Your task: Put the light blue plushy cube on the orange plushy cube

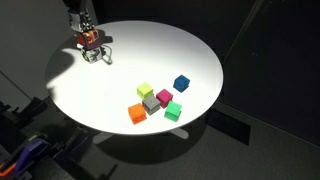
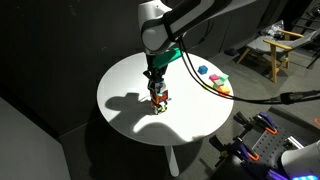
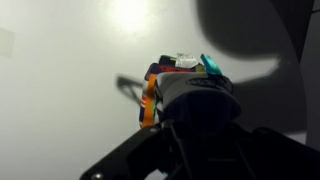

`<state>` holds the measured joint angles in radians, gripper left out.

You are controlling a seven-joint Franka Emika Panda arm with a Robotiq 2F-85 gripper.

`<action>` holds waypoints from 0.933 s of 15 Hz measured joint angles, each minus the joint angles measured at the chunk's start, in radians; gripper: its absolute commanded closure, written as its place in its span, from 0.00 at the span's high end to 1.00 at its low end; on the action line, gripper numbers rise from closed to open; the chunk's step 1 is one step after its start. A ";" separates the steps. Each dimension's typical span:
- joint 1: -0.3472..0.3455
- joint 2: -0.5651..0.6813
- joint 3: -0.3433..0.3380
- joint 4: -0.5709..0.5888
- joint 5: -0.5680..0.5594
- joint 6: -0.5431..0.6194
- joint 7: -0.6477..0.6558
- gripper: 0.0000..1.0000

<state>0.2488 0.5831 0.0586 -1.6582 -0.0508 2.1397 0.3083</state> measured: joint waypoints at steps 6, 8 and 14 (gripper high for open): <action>-0.003 0.004 0.000 0.000 0.000 0.000 -0.004 0.85; -0.003 0.005 0.000 0.000 0.000 0.000 -0.005 0.99; -0.003 0.005 0.000 0.000 0.000 0.000 -0.013 1.00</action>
<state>0.2454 0.5884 0.0588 -1.6582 -0.0508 2.1397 0.2953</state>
